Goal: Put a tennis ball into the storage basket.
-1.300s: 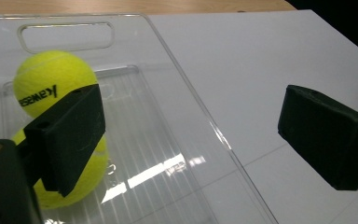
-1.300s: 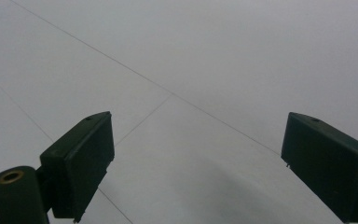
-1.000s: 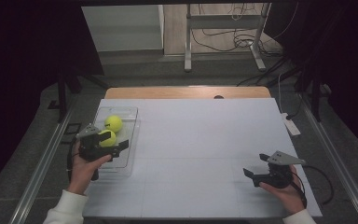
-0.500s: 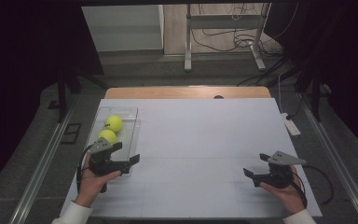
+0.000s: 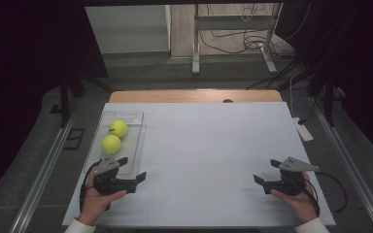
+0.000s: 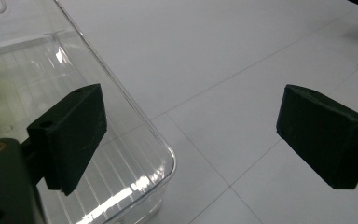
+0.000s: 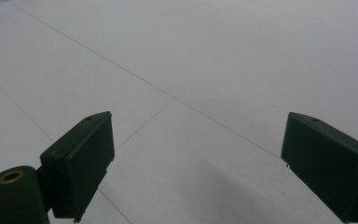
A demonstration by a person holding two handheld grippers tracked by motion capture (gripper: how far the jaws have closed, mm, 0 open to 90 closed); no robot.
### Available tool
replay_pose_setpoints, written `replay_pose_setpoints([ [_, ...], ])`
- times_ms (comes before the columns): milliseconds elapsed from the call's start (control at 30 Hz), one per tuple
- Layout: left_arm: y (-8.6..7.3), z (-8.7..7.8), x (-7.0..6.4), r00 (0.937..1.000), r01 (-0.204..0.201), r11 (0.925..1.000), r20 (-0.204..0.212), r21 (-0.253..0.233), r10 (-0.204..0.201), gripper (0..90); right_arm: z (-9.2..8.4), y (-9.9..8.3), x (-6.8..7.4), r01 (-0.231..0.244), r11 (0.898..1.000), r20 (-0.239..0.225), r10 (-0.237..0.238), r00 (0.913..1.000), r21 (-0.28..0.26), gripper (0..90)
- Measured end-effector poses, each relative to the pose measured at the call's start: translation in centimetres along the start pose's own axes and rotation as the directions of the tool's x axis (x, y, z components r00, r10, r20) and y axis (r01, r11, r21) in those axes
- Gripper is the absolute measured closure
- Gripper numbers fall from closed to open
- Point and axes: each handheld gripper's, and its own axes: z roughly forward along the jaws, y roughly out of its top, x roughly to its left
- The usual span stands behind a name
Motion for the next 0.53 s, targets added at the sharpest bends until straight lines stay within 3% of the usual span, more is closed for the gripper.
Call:
replay_pose_setpoints([
  [533, 0.00, 0.14, -0.24, 0.9999, -0.013, 0.9999, -0.002, 0.002, 0.013, 9.4, -0.19, 0.11, 0.10, 0.003, 1.000, -0.005, -0.003, 1.0000, -0.018, 9.8],
])
